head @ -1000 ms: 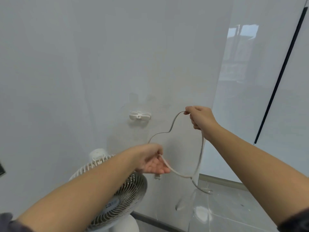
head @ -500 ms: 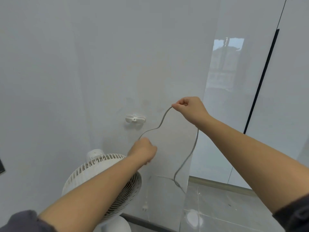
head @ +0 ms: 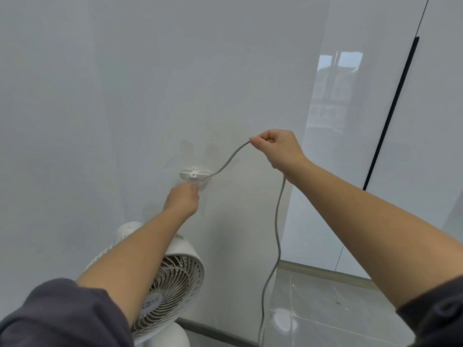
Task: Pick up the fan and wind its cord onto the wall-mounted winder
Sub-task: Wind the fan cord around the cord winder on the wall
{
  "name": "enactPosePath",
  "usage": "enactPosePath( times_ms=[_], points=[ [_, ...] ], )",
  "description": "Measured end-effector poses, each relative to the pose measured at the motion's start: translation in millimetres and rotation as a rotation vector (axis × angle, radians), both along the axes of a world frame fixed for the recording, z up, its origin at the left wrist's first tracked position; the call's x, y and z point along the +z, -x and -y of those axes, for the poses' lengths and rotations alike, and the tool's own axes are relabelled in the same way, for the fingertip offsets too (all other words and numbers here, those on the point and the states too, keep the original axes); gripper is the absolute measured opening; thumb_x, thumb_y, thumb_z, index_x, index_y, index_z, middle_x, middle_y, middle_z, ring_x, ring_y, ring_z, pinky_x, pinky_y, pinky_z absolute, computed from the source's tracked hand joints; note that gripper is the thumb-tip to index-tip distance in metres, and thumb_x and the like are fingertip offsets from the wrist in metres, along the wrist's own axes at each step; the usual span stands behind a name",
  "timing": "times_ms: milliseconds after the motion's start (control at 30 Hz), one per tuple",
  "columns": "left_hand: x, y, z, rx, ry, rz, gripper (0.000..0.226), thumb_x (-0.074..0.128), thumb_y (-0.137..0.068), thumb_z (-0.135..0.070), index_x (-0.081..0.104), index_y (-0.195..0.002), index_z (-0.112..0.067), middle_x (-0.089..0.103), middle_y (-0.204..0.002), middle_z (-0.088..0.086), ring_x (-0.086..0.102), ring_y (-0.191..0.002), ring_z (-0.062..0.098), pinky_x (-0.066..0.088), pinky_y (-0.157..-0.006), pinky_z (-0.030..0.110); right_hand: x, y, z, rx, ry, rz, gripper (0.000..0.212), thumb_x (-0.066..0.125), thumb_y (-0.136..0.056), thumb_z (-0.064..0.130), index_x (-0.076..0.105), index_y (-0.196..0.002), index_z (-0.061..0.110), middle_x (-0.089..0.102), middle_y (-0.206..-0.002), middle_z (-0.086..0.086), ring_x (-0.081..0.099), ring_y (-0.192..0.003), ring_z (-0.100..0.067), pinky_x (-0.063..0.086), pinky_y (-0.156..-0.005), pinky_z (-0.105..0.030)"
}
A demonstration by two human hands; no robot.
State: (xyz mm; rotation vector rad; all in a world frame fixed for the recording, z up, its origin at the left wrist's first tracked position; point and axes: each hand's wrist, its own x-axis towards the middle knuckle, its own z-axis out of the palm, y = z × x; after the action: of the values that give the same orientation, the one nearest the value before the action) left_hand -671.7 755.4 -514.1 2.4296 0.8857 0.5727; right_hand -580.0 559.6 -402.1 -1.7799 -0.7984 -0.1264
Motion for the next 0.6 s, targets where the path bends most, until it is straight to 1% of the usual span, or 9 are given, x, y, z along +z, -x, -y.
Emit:
enactPosePath(
  times_ms=[100, 200, 300, 367, 433, 467, 533, 567, 600],
  points=[
    [5.8, 2.5, -9.9, 0.008, -0.109, 0.119, 0.045, 0.026, -0.103, -0.022, 0.062, -0.103, 0.005, 0.065, -0.109, 0.026, 0.057, -0.105, 0.042, 0.042, -0.090, 0.042, -9.7, -6.4, 0.5, 0.056, 0.052, -0.092, 0.021, 0.065, -0.089, 0.032, 0.064, -0.077, 0.015, 0.047, -0.061, 0.005, 0.039, -0.048, -0.010, 0.034, -0.046, -0.020],
    [10.1, 3.9, -21.3, -0.005, -0.124, 0.233, 0.041, 0.029, -0.103, -0.022, 0.061, -0.096, 0.003, 0.064, -0.103, 0.026, 0.057, -0.099, 0.041, 0.040, -0.084, 0.041, -18.1, -4.5, -10.7, 0.186, 0.224, -0.146, 0.022, 0.067, -0.087, 0.035, 0.066, -0.082, 0.014, 0.048, -0.065, 0.001, 0.038, -0.045, -0.010, 0.033, -0.042, -0.020],
    [14.7, 5.5, -34.8, -0.016, -0.092, 0.269, 0.037, 0.031, -0.102, -0.023, 0.059, -0.088, -0.001, 0.063, -0.095, 0.023, 0.056, -0.091, 0.037, 0.039, -0.076, 0.039, -24.1, 0.7, -29.9, 0.260, 0.500, -0.022, 0.024, 0.065, -0.087, 0.038, 0.073, -0.082, 0.016, 0.041, -0.065, -0.002, 0.034, -0.048, -0.013, 0.028, -0.043, -0.023],
    [17.2, 8.7, -44.9, -0.050, -0.022, 0.281, 0.030, 0.037, -0.100, -0.023, 0.056, -0.083, -0.008, 0.061, -0.088, 0.016, 0.054, -0.082, 0.030, 0.037, -0.068, 0.035, -21.7, -0.2, -39.0, 0.185, 0.689, 0.173, 0.024, 0.061, -0.089, 0.038, 0.074, -0.084, 0.018, 0.051, -0.065, 0.000, 0.046, -0.057, -0.016, 0.038, -0.052, -0.026],
    [14.8, 12.4, -54.0, -0.114, 0.041, 0.230, 0.021, 0.046, -0.096, -0.022, 0.058, -0.082, -0.011, 0.062, -0.085, 0.010, 0.056, -0.080, 0.027, 0.040, -0.064, 0.033, -17.5, -6.7, -43.9, -0.009, 0.824, 0.401, 0.025, 0.055, -0.094, 0.036, 0.069, -0.094, 0.015, 0.065, -0.087, -0.004, 0.059, -0.080, -0.023, 0.047, -0.069, -0.033],
    [10.7, 14.4, -58.1, -0.145, 0.052, 0.165, 0.017, 0.051, -0.094, -0.020, 0.059, -0.081, -0.012, 0.065, -0.086, 0.008, 0.059, -0.082, 0.026, 0.043, -0.067, 0.032, -16.2, -9.3, -45.5, -0.095, 0.859, 0.482, 0.026, 0.051, -0.097, 0.034, 0.065, -0.099, 0.013, 0.065, -0.095, -0.006, 0.059, -0.087, -0.026, 0.047, -0.072, -0.035],
    [-2.8, 16.8, -66.1, -0.189, 0.056, 0.000, 0.014, 0.055, -0.090, -0.017, 0.061, -0.078, -0.013, 0.071, -0.091, 0.005, 0.063, -0.090, 0.025, 0.048, -0.078, 0.033, -16.7, -11.1, -48.4, -0.163, 0.871, 0.559, 0.024, 0.043, -0.101, 0.029, 0.056, -0.104, 0.008, 0.061, -0.099, -0.009, 0.056, -0.085, -0.029, 0.043, -0.068, -0.035],
    [-10.8, 17.1, -70.5, -0.202, 0.060, -0.078, 0.014, 0.055, -0.090, -0.017, 0.060, -0.077, -0.013, 0.072, -0.094, 0.004, 0.064, -0.093, 0.023, 0.048, -0.082, 0.032, -19.2, -10.8, -50.8, -0.158, 0.853, 0.560, 0.021, 0.041, -0.101, 0.025, 0.051, -0.104, 0.008, 0.058, -0.097, -0.010, 0.054, -0.082, -0.029, 0.040, -0.065, -0.035],
    [-18.5, 16.9, -75.5, -0.210, 0.060, -0.153, 0.014, 0.054, -0.089, -0.016, 0.059, -0.077, -0.013, 0.073, -0.097, 0.003, 0.064, -0.093, 0.022, 0.048, -0.082, 0.031, -22.3, -11.2, -54.7, -0.143, 0.821, 0.546, 0.016, 0.040, -0.101, 0.022, 0.048, -0.102, 0.009, 0.056, -0.094, -0.010, 0.051, -0.078, -0.029, 0.037, -0.062, -0.034]
  ],
)
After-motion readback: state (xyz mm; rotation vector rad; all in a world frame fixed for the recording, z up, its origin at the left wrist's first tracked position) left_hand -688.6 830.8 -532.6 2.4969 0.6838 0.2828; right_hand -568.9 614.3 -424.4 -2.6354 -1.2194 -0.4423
